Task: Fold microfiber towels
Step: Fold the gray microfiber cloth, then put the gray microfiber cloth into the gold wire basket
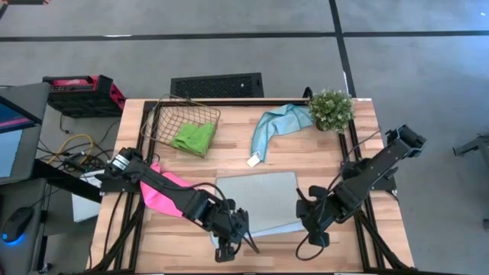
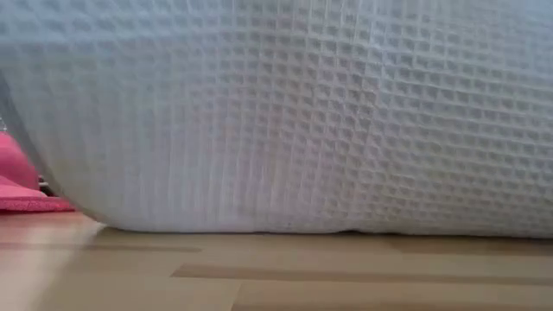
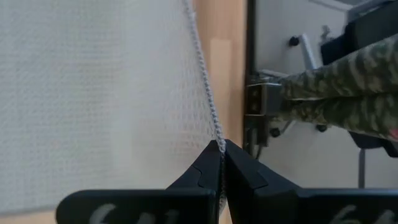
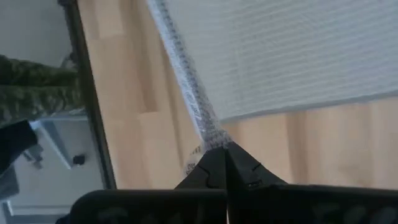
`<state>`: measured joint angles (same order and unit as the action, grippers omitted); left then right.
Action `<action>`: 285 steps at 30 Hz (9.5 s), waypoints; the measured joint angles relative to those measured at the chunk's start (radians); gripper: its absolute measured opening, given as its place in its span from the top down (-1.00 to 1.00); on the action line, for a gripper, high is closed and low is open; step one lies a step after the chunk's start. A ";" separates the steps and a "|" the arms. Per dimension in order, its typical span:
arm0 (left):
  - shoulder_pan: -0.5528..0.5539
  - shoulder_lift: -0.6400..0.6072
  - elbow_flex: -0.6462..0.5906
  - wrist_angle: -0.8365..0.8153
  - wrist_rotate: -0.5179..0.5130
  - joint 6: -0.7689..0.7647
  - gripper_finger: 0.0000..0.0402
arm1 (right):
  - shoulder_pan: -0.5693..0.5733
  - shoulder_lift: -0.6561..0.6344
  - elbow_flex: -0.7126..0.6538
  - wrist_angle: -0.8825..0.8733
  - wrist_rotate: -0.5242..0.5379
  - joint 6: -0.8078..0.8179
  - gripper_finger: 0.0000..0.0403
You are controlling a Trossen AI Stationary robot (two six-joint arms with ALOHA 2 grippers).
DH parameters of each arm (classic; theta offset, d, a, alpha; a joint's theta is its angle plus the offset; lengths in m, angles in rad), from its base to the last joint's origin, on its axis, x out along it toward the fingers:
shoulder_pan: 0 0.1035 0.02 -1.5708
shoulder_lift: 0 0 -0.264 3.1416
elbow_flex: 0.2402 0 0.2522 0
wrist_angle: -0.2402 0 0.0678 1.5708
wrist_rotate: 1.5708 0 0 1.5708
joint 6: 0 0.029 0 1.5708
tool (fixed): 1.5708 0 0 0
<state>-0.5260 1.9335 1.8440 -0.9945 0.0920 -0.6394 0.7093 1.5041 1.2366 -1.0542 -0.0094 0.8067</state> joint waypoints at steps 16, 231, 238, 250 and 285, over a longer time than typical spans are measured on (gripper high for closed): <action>0.089 0.000 -0.051 -0.087 -0.096 -0.071 1.00 | -0.183 0.018 -0.034 -0.095 0.045 -0.081 0.98; -0.134 -0.206 -0.565 0.286 -0.344 -1.206 0.31 | -0.458 0.240 0.263 0.264 -0.016 -0.884 -0.21; -0.113 -0.196 -0.721 0.531 -0.399 -1.275 0.31 | -0.440 0.195 0.263 0.267 -0.018 -0.841 -0.21; -0.086 -0.185 -0.814 0.548 -0.404 -1.366 0.31 | -0.441 0.202 0.262 0.270 -0.016 -0.814 -0.21; 0.002 -0.048 -0.803 0.629 -0.307 -1.204 0.77 | -0.475 0.202 0.262 0.266 -0.016 -0.815 -0.21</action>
<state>-0.5243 1.8851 1.0413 -0.3650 -0.2152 -1.8430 0.2343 1.7061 1.4990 -0.7885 -0.0250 -0.0082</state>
